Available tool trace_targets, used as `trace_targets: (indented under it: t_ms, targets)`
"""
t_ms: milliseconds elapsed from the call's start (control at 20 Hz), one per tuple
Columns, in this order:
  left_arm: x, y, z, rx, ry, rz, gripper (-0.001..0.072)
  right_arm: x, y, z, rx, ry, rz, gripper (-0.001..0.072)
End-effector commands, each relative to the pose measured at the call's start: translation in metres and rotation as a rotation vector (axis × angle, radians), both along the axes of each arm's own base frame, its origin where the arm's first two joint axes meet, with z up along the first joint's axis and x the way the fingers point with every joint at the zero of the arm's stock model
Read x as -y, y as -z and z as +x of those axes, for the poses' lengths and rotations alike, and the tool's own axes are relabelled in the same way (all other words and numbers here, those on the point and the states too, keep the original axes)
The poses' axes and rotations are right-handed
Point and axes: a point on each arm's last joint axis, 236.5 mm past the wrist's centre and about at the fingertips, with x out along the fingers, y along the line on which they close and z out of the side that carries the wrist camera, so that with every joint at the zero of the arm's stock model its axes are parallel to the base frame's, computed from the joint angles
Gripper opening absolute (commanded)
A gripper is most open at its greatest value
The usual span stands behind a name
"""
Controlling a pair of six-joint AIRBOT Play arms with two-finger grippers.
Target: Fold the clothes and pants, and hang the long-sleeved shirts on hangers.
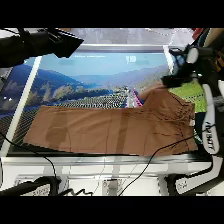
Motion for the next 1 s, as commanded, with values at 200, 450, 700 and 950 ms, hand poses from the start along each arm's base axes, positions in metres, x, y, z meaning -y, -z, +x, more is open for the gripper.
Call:
trace_targets:
  t_ms: [200,450,700,950]
  targets:
    - [0.018,0.028,-0.036,-0.097,0.158,0.074,0.0578,0.106,0.025,-0.126,-0.106,0.271,0.082,0.0025]
    - [0.035,0.030,-0.045,-0.102,0.203,0.078,0.0578,0.051,0.077,-0.207,-0.093,0.343,0.259,0.0025]
    - [0.039,0.030,-0.047,-0.101,0.211,0.078,0.0578,0.017,0.110,-0.275,-0.116,0.401,0.253,0.0026]
    - [0.039,0.031,-0.047,-0.103,0.212,0.078,0.0578,0.030,0.090,-0.248,0.039,0.416,0.218,0.0692]
